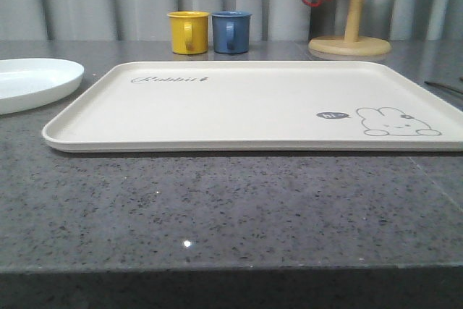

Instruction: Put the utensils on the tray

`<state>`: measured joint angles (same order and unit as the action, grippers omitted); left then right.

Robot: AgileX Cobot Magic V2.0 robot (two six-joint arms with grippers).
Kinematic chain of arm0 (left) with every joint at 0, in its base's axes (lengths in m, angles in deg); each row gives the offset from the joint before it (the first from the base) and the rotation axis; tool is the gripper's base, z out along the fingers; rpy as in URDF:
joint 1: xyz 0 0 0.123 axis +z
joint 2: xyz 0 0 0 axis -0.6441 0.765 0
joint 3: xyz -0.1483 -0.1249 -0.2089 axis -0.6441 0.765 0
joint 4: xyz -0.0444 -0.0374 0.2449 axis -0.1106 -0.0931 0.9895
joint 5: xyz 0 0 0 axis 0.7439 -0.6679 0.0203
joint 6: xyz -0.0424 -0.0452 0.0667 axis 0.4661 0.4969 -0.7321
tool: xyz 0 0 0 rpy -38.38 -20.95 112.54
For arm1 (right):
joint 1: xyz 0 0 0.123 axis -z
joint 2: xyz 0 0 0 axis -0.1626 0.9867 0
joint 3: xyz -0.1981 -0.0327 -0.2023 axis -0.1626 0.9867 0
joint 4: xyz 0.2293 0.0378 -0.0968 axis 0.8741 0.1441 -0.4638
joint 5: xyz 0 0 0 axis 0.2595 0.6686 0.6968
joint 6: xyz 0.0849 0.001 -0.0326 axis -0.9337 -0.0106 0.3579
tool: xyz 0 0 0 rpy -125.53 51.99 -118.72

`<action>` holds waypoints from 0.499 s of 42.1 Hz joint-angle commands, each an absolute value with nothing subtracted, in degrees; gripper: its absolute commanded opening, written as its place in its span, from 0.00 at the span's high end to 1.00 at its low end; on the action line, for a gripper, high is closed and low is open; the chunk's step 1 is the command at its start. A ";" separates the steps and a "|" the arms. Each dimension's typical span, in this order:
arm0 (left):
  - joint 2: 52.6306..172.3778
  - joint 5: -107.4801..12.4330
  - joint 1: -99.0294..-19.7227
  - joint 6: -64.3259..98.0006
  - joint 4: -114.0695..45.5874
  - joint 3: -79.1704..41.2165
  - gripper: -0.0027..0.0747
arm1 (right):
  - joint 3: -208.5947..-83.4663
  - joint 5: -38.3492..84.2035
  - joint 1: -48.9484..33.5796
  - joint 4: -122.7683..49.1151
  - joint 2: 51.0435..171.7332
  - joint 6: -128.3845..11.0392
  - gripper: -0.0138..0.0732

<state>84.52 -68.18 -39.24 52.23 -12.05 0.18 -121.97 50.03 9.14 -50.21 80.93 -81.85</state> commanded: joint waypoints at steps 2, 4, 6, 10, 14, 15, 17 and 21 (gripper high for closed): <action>87.78 -65.29 -39.21 52.38 -12.76 -1.76 0.69 | -123.54 46.43 9.42 -51.28 82.87 -81.08 0.57; 88.67 -65.33 -39.21 52.38 -12.76 -1.76 0.58 | -123.54 46.10 9.42 -51.33 83.40 -81.08 0.45; 89.73 -65.33 -39.21 52.38 -12.76 -1.76 0.47 | -123.54 45.96 9.42 -51.33 83.80 -81.08 0.36; 92.18 -65.57 -39.21 52.38 -12.65 -2.01 0.37 | -123.54 46.21 9.42 -51.33 84.02 -81.08 0.31; 95.04 -66.39 -39.21 52.38 -12.65 -2.83 0.37 | -123.54 46.21 9.42 -51.33 84.02 -81.08 0.31; 95.53 -66.79 -39.21 52.38 -12.65 -3.04 0.37 | -123.54 46.21 9.42 -51.33 84.02 -81.08 0.31; 97.87 -67.41 -39.21 52.38 -12.65 -4.15 0.37 | -123.54 46.21 9.42 -51.33 84.02 -81.08 0.31; 102.29 -68.05 -39.21 52.38 -12.06 -6.45 0.37 | -123.54 46.21 9.42 -51.33 84.02 -81.08 0.31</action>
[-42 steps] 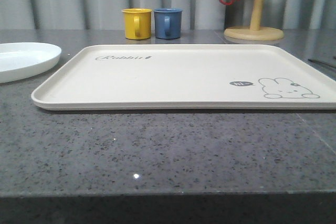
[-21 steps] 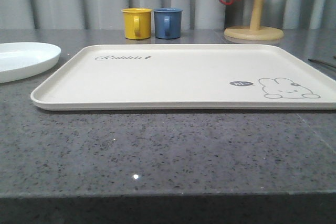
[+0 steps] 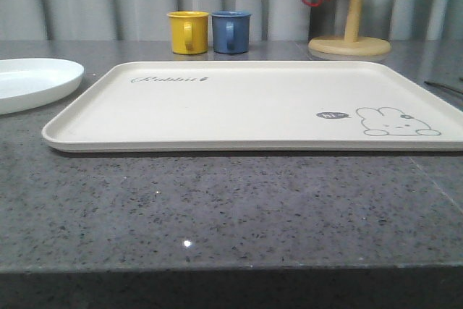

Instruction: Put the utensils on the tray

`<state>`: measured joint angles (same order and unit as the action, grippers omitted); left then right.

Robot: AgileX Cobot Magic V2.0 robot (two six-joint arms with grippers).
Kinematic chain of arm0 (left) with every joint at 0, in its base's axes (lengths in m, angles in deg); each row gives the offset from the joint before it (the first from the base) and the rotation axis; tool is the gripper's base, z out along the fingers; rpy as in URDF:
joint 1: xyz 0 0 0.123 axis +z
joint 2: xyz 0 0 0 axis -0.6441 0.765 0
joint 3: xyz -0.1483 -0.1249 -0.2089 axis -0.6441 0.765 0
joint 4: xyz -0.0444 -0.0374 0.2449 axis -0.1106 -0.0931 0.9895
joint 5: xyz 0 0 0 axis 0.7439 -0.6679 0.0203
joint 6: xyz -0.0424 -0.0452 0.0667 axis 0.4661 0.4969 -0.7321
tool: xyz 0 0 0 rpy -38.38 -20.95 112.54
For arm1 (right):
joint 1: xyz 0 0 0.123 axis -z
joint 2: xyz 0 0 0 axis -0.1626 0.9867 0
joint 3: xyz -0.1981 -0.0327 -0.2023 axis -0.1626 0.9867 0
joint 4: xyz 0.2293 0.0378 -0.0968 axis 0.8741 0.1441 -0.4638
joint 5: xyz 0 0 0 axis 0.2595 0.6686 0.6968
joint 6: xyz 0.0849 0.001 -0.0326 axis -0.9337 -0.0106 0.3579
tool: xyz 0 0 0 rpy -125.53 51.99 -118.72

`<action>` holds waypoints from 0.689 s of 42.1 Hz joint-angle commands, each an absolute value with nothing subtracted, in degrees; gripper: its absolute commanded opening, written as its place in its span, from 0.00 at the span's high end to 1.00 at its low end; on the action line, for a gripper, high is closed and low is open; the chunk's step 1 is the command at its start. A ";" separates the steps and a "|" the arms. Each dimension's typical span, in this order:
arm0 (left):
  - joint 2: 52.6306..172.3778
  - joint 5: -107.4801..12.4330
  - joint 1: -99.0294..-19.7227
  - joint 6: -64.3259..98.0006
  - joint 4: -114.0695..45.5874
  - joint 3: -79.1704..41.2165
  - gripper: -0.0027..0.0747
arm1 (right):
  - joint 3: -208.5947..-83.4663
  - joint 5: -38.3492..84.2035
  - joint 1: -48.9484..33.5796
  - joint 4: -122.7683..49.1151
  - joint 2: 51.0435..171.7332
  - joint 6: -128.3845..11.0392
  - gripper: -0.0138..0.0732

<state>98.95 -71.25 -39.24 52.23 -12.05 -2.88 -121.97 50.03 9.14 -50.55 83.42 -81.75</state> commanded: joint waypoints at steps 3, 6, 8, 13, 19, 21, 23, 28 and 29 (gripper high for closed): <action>106.97 -68.18 -38.35 52.64 -10.14 -8.87 0.37 | -123.54 46.21 9.42 -51.33 84.02 -81.08 0.31; 111.96 -69.02 -35.74 52.63 -10.65 -11.95 0.37 | -123.54 46.21 9.42 -51.33 84.02 -81.08 0.31; 115.96 -69.69 -33.05 52.63 -12.15 -14.31 0.37 | -123.54 46.21 9.42 -51.33 84.02 -81.08 0.31; 123.64 -69.83 -28.52 51.89 -15.43 -19.23 0.37 | -123.54 46.21 9.42 -51.33 84.02 -81.08 0.31; 131.28 -72.31 -26.13 44.43 -23.07 -23.82 0.37 | -123.54 46.21 9.42 -51.33 84.02 -81.08 0.31; 133.49 -72.78 -25.61 41.56 -26.65 -25.06 0.37 | -123.54 46.21 9.42 -51.33 84.02 -81.08 0.31; 136.27 -72.95 -24.62 38.51 -30.50 -26.25 0.37 | -123.54 46.21 9.42 -51.33 84.02 -81.08 0.31; 141.18 -74.80 -22.79 34.29 -37.20 -28.92 0.37 | -123.54 46.21 9.42 -51.33 84.02 -81.08 0.31; 142.26 -75.59 -22.46 33.53 -38.37 -29.57 0.37 | -123.54 46.21 9.42 -51.33 84.02 -81.08 0.31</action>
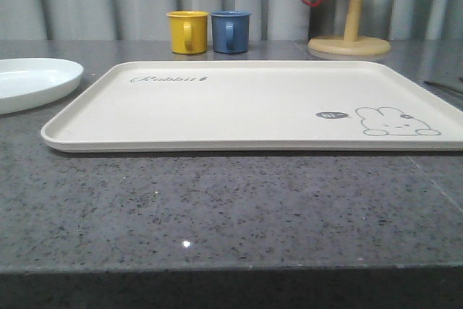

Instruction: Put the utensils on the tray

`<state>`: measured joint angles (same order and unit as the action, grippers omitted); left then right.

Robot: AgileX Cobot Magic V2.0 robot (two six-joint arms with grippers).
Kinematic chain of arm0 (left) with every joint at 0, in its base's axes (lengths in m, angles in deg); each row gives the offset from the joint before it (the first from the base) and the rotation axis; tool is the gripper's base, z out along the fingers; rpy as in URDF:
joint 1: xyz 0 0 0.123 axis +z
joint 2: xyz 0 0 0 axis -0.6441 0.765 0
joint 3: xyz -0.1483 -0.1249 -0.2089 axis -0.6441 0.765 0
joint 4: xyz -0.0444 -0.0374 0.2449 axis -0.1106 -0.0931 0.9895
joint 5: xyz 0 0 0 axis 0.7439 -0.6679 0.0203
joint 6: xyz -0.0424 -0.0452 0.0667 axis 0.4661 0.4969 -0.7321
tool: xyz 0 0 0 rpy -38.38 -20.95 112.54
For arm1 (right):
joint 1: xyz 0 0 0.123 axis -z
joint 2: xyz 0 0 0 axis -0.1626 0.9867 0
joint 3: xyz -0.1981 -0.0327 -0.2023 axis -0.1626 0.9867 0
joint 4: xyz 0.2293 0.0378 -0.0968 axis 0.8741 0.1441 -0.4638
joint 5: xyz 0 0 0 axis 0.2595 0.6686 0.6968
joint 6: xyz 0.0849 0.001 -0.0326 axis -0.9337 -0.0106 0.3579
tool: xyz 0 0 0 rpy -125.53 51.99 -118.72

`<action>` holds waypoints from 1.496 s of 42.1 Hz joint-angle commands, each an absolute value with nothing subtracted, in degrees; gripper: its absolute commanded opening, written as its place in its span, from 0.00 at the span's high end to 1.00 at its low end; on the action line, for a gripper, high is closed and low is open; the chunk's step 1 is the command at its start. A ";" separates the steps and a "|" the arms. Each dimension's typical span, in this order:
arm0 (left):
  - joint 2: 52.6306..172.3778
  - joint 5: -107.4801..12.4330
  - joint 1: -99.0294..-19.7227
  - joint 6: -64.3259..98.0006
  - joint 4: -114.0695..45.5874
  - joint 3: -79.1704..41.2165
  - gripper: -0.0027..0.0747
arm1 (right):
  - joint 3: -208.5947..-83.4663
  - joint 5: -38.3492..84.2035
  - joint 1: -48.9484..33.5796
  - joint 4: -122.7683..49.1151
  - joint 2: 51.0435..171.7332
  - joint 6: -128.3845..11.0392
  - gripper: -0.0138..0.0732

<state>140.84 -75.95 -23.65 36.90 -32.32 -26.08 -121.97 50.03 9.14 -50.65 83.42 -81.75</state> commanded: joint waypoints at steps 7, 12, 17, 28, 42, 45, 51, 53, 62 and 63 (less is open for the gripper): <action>146.68 -76.48 -22.29 31.49 -39.80 -32.43 0.37 | -123.54 46.21 9.42 -51.33 84.02 -81.08 0.31; 148.83 -76.49 -22.29 31.49 -40.26 -33.79 0.37 | -123.54 46.21 9.42 -51.33 84.02 -81.08 0.31; 149.66 -76.63 -22.29 31.36 -40.71 -34.41 0.39 | -123.54 46.21 9.42 -51.33 84.02 -81.08 0.31; 150.60 -77.70 -22.53 31.36 -40.71 -34.40 0.56 | -123.54 46.21 9.42 -51.33 84.02 -81.08 0.31; 151.00 -79.33 -22.53 30.86 -40.71 -34.40 0.83 | -123.54 46.21 9.42 -51.33 84.02 -81.08 0.31; 151.00 -79.33 -22.53 30.86 -40.71 -34.40 0.92 | -123.54 46.21 9.42 -51.33 84.02 -81.08 0.31; 150.04 -79.94 -22.53 30.86 -41.65 -34.43 0.99 | -123.54 46.21 9.42 -51.33 84.02 -81.08 0.31; 149.27 -80.03 -22.53 30.86 -42.83 -34.84 0.99 | -123.54 46.21 9.42 -51.33 84.02 -81.08 0.31; 145.88 -84.44 -25.65 30.86 -43.85 -38.34 0.99 | -123.54 46.26 9.42 -51.33 84.02 -81.08 0.31; 145.71 -85.02 -26.39 30.86 -43.85 -38.56 0.99 | -123.54 46.26 9.42 -51.33 84.02 -81.08 0.31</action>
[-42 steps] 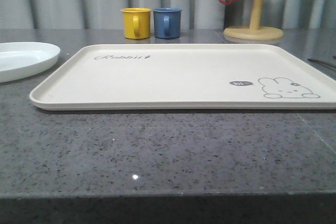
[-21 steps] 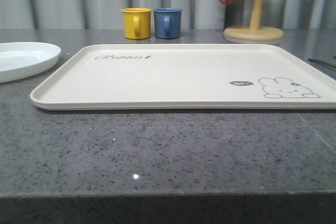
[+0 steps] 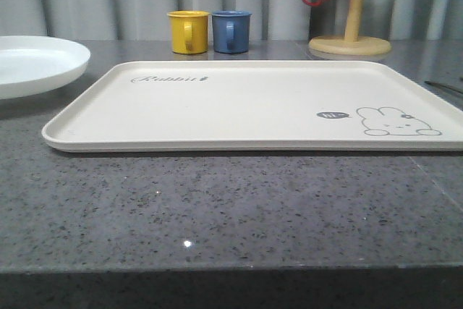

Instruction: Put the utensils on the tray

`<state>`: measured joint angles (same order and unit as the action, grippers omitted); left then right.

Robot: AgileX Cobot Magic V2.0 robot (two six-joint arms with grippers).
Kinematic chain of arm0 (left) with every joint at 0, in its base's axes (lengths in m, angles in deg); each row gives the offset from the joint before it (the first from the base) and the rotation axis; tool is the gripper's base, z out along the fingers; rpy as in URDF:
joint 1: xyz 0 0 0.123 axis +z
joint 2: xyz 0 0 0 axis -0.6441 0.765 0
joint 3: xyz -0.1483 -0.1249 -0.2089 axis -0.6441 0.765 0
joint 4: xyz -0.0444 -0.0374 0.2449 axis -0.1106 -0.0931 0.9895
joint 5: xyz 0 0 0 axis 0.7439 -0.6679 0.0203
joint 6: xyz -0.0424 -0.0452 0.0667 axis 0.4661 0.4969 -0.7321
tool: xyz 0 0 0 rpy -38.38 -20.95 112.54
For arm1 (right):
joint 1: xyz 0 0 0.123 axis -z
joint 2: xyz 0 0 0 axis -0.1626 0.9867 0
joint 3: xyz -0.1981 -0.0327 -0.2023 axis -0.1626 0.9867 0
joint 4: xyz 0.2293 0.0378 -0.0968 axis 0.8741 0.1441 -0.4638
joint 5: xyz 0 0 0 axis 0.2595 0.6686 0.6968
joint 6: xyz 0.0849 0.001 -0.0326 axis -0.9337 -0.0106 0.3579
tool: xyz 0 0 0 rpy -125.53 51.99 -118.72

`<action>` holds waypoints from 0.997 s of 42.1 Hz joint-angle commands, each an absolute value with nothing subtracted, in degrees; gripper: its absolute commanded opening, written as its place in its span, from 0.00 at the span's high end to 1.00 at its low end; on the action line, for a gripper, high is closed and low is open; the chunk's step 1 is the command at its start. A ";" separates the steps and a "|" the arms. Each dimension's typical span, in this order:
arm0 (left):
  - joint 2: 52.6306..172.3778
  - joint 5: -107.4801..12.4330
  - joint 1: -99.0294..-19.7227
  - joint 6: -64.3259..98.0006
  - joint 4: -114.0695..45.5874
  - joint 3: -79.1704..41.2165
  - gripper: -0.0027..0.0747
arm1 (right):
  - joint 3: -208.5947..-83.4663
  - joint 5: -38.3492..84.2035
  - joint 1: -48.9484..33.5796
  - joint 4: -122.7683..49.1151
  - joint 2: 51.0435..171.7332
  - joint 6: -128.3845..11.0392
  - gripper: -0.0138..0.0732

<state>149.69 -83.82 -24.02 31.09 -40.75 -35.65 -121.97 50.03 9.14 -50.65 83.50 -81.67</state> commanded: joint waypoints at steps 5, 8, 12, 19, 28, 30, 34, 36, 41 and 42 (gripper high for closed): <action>145.34 -86.97 -31.69 30.86 -43.85 -40.18 0.99 | -123.54 46.26 9.42 -51.33 84.02 -81.08 0.31; 145.34 -86.85 -35.55 30.86 -43.85 -40.19 0.99 | -123.54 46.26 9.42 -51.33 84.02 -81.08 0.31; 145.91 -86.61 -40.91 30.86 -43.85 -40.19 0.99 | -123.54 46.26 9.42 -51.33 84.02 -81.08 0.31; 148.38 -82.99 -48.03 30.86 -43.85 -40.19 0.99 | -123.54 46.26 9.42 -51.33 84.02 -81.08 0.31; 151.78 -81.01 -52.96 30.86 -43.85 -40.19 0.99 | -123.54 46.26 9.42 -51.33 84.02 -81.08 0.31; 152.49 -81.01 -53.43 30.86 -43.75 -40.19 0.99 | -123.54 46.26 9.42 -51.33 84.02 -81.08 0.31; 153.18 -81.55 -53.40 30.86 -43.64 -40.19 0.97 | -123.54 46.26 9.42 -51.33 84.02 -81.08 0.31; 153.18 -81.69 -53.40 30.86 -43.59 -40.19 0.91 | -123.54 46.26 9.42 -51.33 84.02 -81.08 0.31; 152.84 -81.55 -53.40 30.86 -42.20 -40.70 0.67 | -123.54 46.26 9.42 -51.33 84.02 -81.08 0.31; 152.71 -81.86 -53.40 30.86 -41.73 -40.91 0.62 | -123.54 46.26 9.42 -51.33 84.02 -81.08 0.31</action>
<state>155.91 -83.25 -52.99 30.75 -40.93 -38.67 -121.97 50.03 9.14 -50.77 83.50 -81.67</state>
